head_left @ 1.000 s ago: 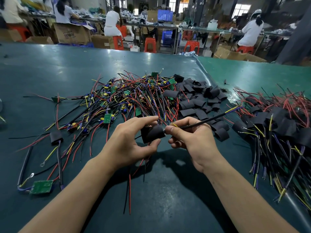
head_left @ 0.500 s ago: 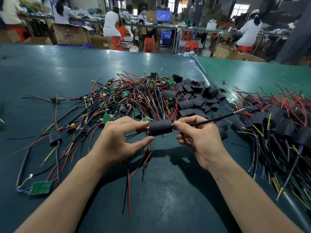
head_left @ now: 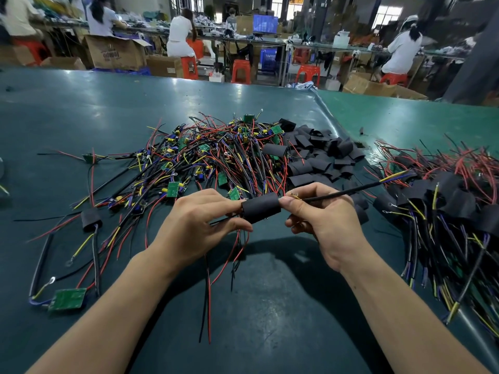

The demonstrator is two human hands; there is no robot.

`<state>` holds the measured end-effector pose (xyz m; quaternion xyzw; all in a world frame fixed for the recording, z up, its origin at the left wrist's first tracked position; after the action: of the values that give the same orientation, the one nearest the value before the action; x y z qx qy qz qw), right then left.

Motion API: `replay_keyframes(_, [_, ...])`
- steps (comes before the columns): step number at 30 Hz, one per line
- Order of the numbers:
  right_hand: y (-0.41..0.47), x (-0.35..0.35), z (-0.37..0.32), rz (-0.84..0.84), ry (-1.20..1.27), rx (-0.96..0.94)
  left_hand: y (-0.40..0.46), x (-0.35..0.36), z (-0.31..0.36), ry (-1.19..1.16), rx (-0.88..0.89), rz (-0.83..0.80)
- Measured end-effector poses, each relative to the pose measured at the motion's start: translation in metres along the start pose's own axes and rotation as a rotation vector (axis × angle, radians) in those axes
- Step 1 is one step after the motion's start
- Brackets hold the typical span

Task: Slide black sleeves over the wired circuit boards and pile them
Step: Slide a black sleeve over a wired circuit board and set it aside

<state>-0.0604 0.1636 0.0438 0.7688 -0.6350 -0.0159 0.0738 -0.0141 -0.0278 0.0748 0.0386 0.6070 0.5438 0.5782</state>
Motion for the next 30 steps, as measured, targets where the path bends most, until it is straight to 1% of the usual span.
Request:
replay_keyframes(3, [0.001,0.003,0.002,-0.018,0.043,0.027,0.000,0.000,0.001,-0.017,0.008,0.012])
replay_keyframes(5, [0.001,0.009,0.007,-0.079,0.124,0.097,0.001,0.000,0.000,-0.029,0.001,0.023])
replay_keyframes(6, [0.000,0.014,0.009,-0.127,0.124,0.138,0.001,0.001,-0.001,-0.036,-0.003,0.022])
replay_keyframes(8, [-0.004,0.023,0.014,-0.221,0.024,0.192,0.001,0.004,-0.001,-0.036,-0.008,0.005])
replay_keyframes(10, [-0.006,0.025,0.016,-0.231,-0.091,0.179,0.002,0.006,-0.001,-0.016,-0.021,-0.013])
replay_keyframes(13, [-0.006,0.019,0.008,-0.121,-0.071,0.104,0.002,0.000,-0.001,0.014,-0.048,0.037])
replay_keyframes(14, [-0.004,0.013,0.002,-0.057,-0.033,0.072,0.002,-0.003,0.000,0.028,-0.053,0.069])
replay_keyframes(16, [-0.002,-0.008,-0.009,0.128,0.067,-0.016,0.001,-0.010,-0.001,0.046,-0.068,0.118])
replay_keyframes(18, [-0.004,-0.039,-0.022,0.342,0.226,-0.145,0.001,-0.010,-0.001,0.042,-0.083,0.118])
replay_keyframes(20, [-0.012,-0.072,-0.029,0.560,0.475,-0.262,0.001,-0.005,-0.001,0.028,-0.103,0.093])
replay_keyframes(22, [-0.022,-0.100,-0.022,0.745,0.716,-0.309,0.001,-0.002,-0.003,0.022,-0.138,0.074])
replay_keyframes(23, [-0.024,-0.107,-0.018,0.783,0.805,-0.292,0.001,-0.002,-0.005,0.023,-0.157,0.070])
replay_keyframes(25, [-0.020,-0.106,-0.010,0.730,0.865,-0.183,-0.001,0.000,-0.011,0.034,-0.197,0.060])
replay_keyframes(27, [-0.014,-0.092,-0.004,0.622,0.829,-0.065,-0.004,0.005,-0.019,0.050,-0.265,0.003])
replay_keyframes(30, [-0.010,-0.077,-0.002,0.558,0.743,0.005,-0.010,0.020,-0.033,0.044,-0.382,-0.138])
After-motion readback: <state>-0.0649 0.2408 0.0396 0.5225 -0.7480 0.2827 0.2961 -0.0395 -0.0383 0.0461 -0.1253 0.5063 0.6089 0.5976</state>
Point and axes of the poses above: each hand's wrist, its own y-axis towards the middle knuckle, its own x-axis out of the palm, z = x × y, the point moved 8 cm from there along y, towards the middle knuckle, and after that the axes turned 7 degrees about -z, right-handed, at the moved point
